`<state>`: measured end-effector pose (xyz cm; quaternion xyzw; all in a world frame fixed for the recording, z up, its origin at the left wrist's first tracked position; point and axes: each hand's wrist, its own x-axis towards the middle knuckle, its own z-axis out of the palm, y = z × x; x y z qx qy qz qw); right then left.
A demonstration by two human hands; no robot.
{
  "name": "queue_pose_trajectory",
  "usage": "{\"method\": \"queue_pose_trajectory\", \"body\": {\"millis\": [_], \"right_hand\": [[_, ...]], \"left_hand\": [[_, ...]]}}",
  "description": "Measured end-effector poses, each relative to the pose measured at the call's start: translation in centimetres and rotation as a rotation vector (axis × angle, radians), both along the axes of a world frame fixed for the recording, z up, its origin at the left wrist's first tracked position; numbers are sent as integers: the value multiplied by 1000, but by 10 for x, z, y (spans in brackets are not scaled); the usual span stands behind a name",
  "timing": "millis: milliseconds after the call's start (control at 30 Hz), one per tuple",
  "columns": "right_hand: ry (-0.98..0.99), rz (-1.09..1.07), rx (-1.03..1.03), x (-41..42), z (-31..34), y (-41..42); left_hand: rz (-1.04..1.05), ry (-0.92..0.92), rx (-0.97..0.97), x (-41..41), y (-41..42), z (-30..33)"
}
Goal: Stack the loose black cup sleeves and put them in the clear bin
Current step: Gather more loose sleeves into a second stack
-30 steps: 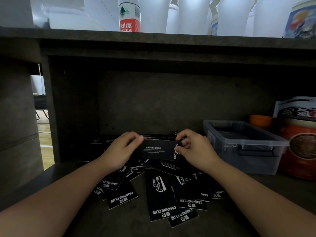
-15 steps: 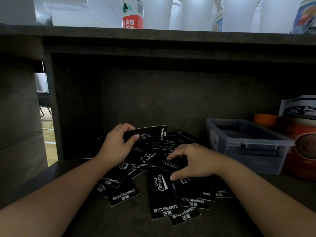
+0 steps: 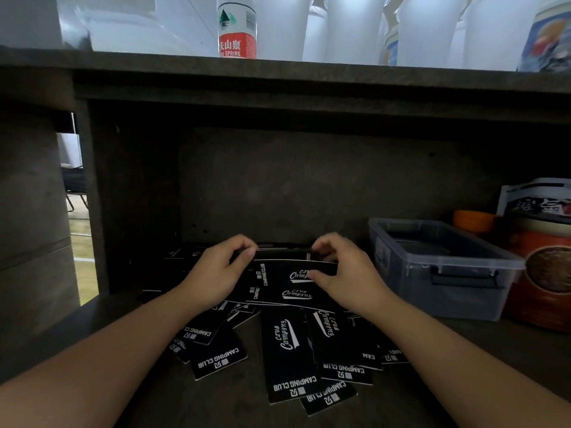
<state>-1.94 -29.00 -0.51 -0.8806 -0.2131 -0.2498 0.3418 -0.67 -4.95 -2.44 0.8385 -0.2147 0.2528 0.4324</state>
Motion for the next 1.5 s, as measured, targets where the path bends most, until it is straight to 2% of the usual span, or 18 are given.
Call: {"method": "queue_pose_trajectory", "body": {"millis": [100, 200, 300, 400, 500, 633, 700, 767, 1000, 1133, 1267, 1500], "right_hand": [[98, -53, 118, 0, -3, 3], [234, 86, 114, -5, -3, 6], [256, 181, 83, -5, -6, 8], [218, 98, 152, 6, -6, 0], [222, -105, -23, 18, -7, -20], [451, -273, -216, 32, -20, -32], [494, -302, -256, 36, -24, -31], [470, -328, -254, 38, -25, -29], [453, -319, -163, 38, -27, -34], [516, -283, -81, 39, -27, -34], [426, -253, -31, 35, -23, -32], [-42, -122, -301, 24, -17, -13]], "left_hand": [[-56, 35, -2, -4, -6, -1], [-110, 61, 13, -6, -10, -1], [-83, 35, 64, -3, -10, -2], [18, -57, 85, 0, -7, -2], [80, -100, 46, 3, -4, 1], [57, -77, 108, -1, -1, 4], [9, -26, 202, -3, -2, 4], [10, -27, 260, -4, -2, 4], [125, -128, 121, -5, 5, 7], [146, -92, 61, -6, 8, 7], [171, -70, 19, -4, 10, 5], [248, -107, -82, -2, 14, 6]]}}
